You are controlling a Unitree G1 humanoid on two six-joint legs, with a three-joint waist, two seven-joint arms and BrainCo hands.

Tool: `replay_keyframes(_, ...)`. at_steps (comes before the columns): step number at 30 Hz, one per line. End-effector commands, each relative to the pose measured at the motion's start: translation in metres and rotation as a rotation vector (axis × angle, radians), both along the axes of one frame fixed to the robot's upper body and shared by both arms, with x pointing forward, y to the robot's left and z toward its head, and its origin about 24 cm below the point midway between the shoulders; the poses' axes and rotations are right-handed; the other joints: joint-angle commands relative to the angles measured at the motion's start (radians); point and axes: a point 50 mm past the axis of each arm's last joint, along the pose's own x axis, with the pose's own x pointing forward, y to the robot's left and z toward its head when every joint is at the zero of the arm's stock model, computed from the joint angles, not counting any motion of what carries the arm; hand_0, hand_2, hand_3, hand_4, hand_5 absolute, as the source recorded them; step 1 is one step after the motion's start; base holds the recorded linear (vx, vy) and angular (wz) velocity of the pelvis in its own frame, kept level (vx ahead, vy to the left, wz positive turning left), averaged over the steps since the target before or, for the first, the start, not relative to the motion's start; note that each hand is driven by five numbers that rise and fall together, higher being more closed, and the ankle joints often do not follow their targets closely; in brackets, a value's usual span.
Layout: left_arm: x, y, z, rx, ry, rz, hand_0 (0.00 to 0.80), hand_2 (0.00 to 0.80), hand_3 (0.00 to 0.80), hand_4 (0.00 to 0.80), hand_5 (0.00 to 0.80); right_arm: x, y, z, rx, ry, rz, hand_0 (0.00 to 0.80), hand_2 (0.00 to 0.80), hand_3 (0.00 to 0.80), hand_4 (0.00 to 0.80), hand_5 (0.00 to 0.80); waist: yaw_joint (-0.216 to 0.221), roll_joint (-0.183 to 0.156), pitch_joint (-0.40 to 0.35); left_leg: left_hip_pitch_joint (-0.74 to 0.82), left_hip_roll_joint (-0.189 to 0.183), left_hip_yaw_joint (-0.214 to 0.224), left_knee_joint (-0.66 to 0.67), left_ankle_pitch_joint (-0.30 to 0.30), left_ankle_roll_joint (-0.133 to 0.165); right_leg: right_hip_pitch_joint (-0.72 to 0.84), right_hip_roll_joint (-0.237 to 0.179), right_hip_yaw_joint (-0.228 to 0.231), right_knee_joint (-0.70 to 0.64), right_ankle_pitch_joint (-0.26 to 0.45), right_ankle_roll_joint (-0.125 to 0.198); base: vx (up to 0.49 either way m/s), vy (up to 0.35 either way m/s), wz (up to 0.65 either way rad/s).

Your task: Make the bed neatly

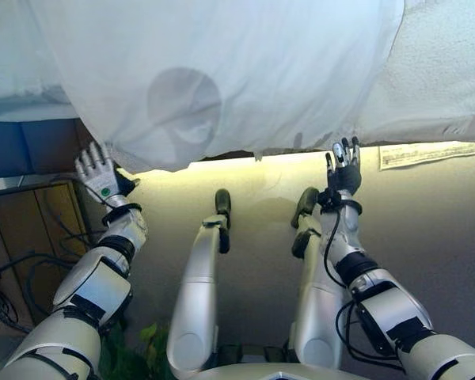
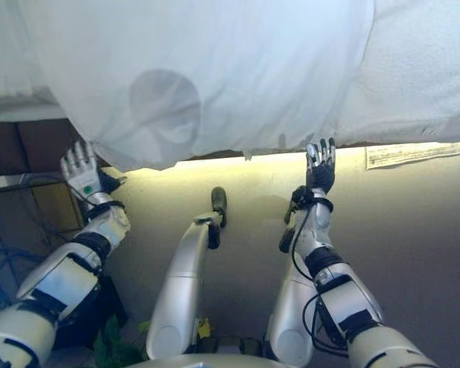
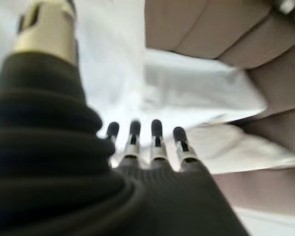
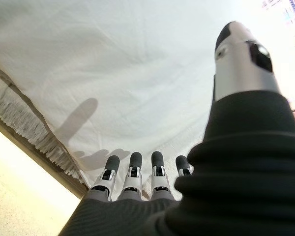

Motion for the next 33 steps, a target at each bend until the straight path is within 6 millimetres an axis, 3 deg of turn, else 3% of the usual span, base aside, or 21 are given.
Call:
replay_keyframes(1,-0.007,0.0,0.019,-0.025,-0.3,-0.022,0.0,0.0,0.0,0.0,0.0,-0.01,-0.021,0.014,-0.004,-0.096,-0.089,0.0,0.0,0.0,0.0,0.0,0.041,0.084,-0.002,0.026,-0.001,-0.042,-0.16,0.172,-0.063,-0.016,-0.066,0.041,0.004,0.104,0.105,0.025,-0.073,0.13)
replay_keyframes(7,-0.003,-0.057,0.053,-0.116,-0.619,-0.323,0.0,0.0,0.0,0.0,0.0,-0.01,-0.011,0.026,0.016,-0.092,-0.138,0.0,0.0,0.0,0.0,0.0,0.079,0.114,-0.002,0.037,-0.024,-0.066,-0.164,0.167,-0.054,-0.005,-0.073,0.033,0.024,0.09,0.104,0.021,-0.053,0.19)
replay_keyframes(11,0.0,-0.087,0.075,-0.153,-0.667,-0.494,0.0,0.0,0.0,0.0,0.0,-0.005,-0.003,0.042,0.027,-0.1,-0.141,0.0,0.0,0.0,0.0,0.0,0.093,0.116,-0.002,0.026,-0.032,-0.075,-0.162,0.167,-0.047,-0.01,-0.064,0.027,0.03,0.09,0.105,0.012,-0.05,0.09)
replay_keyframes(15,0.007,-0.108,0.081,-0.183,-0.638,-0.54,0.0,0.0,0.0,0.0,0.0,0.0,0.01,0.057,0.054,-0.115,-0.131,0.0,0.0,0.0,0.0,0.0,0.091,0.092,-0.002,0.001,-0.028,-0.082,-0.163,0.174,-0.047,-0.028,-0.055,0.026,0.023,0.106,0.11,0.028,-0.07,0.04)
replay_keyframes(26,0.032,-0.129,0.065,-0.038,-0.322,-0.477,0.0,0.0,0.0,0.0,0.0,0.01,0.037,0.078,0.07,-0.132,-0.077,0.0,0.0,0.0,0.0,0.0,0.04,0.006,-0.002,-0.125,0.018,-0.106,-0.136,0.193,-0.063,-0.135,-0.022,0.038,-0.013,0.165,0.133,0.014,-0.038,-0.05)
replay_keyframes(33,0.033,-0.133,0.053,0.034,-0.237,-0.451,0.0,0.0,0.0,0.0,0.0,0.012,0.036,0.079,0.032,-0.146,-0.055,0.0,0.0,0.0,0.0,0.0,0.023,0.011,-0.002,-0.168,0.029,-0.092,-0.118,0.197,-0.073,-0.178,-0.031,0.051,-0.004,0.158,0.136,-0.031,0.065,-0.09)
